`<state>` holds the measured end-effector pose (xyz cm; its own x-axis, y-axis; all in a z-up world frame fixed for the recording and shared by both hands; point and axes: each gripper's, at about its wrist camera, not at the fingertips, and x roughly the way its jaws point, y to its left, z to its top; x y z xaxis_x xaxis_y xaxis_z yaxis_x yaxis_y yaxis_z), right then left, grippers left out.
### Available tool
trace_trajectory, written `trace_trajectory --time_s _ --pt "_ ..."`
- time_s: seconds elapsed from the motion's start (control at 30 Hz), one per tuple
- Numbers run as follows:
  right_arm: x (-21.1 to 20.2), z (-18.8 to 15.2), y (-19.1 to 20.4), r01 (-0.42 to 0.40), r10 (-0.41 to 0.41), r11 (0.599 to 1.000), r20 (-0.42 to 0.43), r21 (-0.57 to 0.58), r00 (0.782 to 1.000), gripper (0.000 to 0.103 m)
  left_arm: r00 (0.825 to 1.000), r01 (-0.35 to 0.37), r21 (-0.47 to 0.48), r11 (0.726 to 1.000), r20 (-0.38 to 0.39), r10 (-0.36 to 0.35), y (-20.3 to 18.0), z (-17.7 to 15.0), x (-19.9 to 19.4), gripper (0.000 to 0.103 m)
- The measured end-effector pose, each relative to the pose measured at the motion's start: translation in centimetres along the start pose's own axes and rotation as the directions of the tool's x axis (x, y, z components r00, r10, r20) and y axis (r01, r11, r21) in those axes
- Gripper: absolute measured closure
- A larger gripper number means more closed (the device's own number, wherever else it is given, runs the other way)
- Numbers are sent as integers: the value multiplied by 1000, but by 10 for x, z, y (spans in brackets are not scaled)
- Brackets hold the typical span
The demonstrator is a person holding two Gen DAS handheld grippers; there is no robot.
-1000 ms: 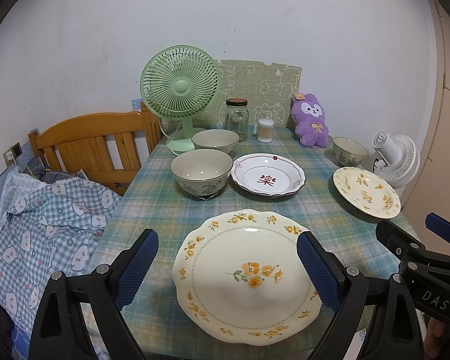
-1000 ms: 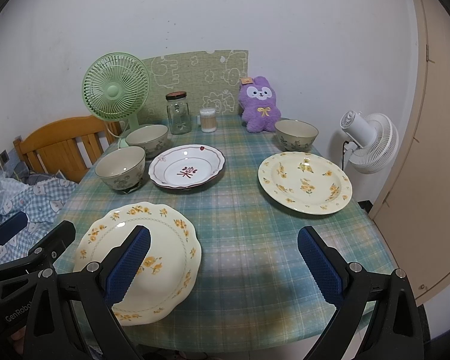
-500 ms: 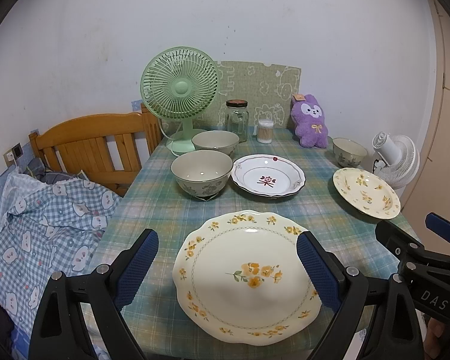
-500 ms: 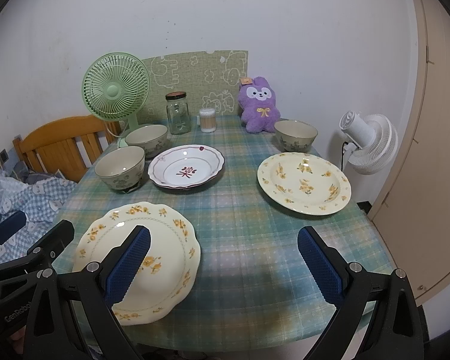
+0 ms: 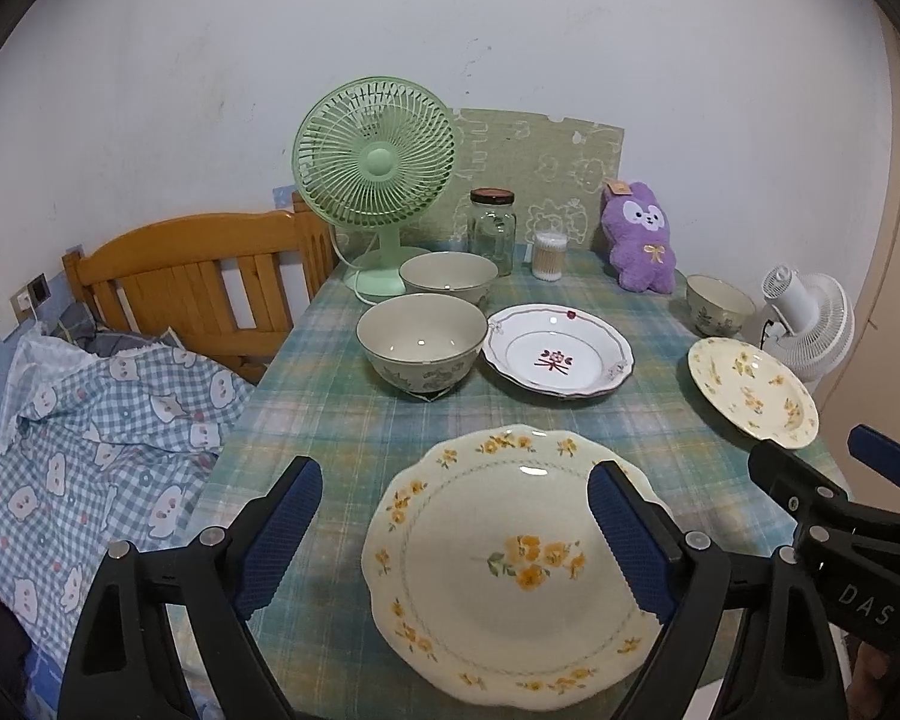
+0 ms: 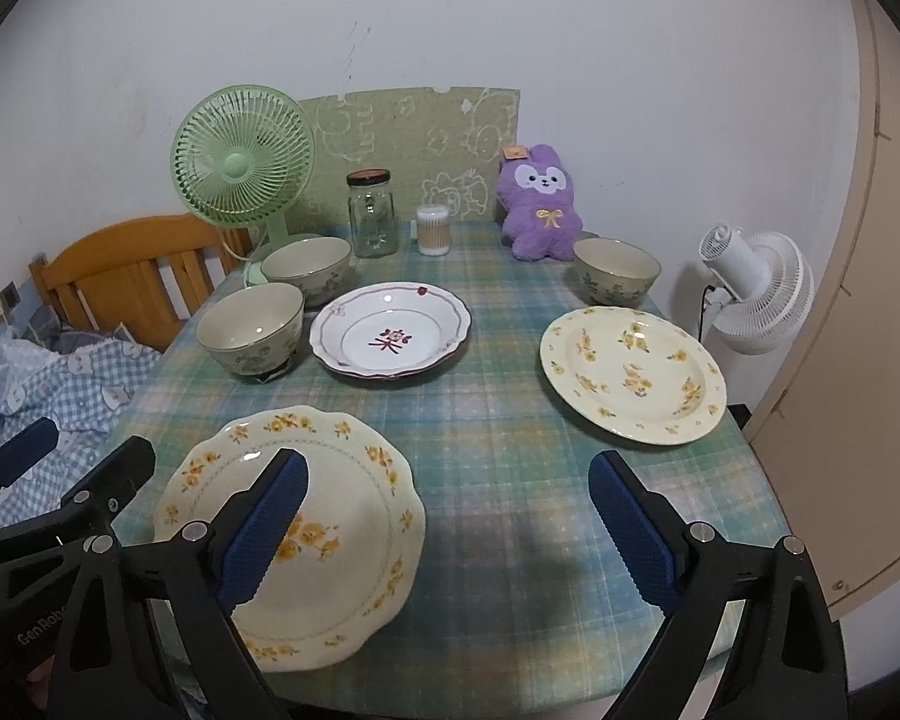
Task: Organize plates and bowls
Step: 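Grasp the rim of the nearby yellow-flower plate with both tools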
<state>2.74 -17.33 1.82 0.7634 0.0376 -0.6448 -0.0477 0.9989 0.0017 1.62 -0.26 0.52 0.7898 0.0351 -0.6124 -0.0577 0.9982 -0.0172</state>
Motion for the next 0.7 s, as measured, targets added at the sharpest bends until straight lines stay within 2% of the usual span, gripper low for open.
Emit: trace_trajectory --time_s 0.17,0.4,0.7 --pt "19 9 10 8 -7 1000 -28 15 1000 7 999 6 0 1000 -32 -6 6 8 18 15" --pt "55 10 27 9 -7 1000 -115 20 993 12 994 3 9 1000 -106 -2 16 10 52 18" --pt "101 -6 33 20 -12 999 -247 33 969 17 975 32 18 999 -219 -27 22 -4 92 18"
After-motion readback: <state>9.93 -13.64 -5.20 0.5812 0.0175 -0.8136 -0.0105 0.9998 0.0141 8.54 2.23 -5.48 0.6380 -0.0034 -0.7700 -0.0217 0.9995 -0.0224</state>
